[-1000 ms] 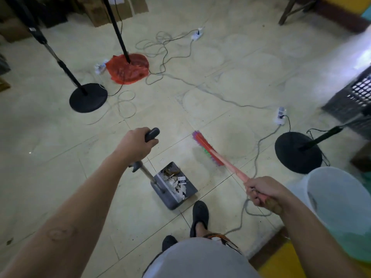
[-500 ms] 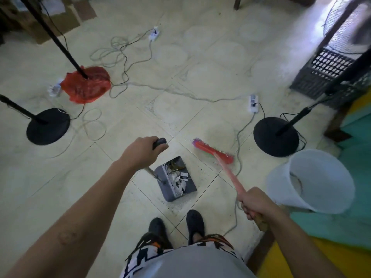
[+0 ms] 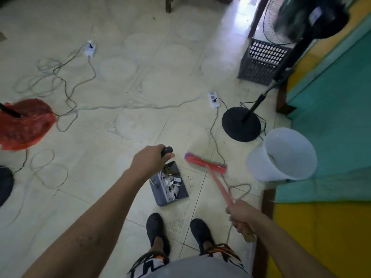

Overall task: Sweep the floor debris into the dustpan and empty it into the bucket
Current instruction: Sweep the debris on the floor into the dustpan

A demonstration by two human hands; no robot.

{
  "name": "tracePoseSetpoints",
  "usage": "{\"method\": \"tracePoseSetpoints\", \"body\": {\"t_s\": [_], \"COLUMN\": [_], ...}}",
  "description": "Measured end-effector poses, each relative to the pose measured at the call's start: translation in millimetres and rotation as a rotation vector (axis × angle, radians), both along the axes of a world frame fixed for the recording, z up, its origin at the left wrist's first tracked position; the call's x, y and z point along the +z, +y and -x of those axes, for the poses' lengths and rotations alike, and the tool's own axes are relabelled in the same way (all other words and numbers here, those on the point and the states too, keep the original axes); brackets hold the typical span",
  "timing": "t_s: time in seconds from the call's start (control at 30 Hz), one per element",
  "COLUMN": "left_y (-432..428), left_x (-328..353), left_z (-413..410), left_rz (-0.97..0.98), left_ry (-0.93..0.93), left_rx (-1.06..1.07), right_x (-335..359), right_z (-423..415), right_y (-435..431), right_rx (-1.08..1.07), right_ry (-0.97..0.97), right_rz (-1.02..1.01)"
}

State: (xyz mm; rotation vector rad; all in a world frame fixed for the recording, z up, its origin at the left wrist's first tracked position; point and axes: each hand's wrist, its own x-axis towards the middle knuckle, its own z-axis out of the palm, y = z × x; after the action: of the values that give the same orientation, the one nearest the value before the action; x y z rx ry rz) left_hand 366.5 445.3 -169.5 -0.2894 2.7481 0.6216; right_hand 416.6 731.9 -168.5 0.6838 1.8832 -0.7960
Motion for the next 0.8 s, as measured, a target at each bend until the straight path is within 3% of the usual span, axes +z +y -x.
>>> {"method": "tracePoseSetpoints", "body": {"t_s": [0.17,0.4,0.8], "left_y": [-17.3,-40.4,-62.6], "left_x": [-9.8,-6.0,-1.7], "left_z": [12.1,22.0,21.4], "left_rz": [-0.005,-0.118,-0.204], "left_ry": [0.015,-0.01,-0.006], "left_rx": [-0.1,-0.182,-0.187], "right_x": [13.0,50.4,77.0], "right_z": [-20.9,-37.8,-51.1], "right_y": [-48.7,-66.4,-55.4], "right_rx": [-0.089,-0.545,-0.558], "right_ry": [-0.059,-0.151,-0.04], "right_rz": [0.064,0.32,0.246]}}
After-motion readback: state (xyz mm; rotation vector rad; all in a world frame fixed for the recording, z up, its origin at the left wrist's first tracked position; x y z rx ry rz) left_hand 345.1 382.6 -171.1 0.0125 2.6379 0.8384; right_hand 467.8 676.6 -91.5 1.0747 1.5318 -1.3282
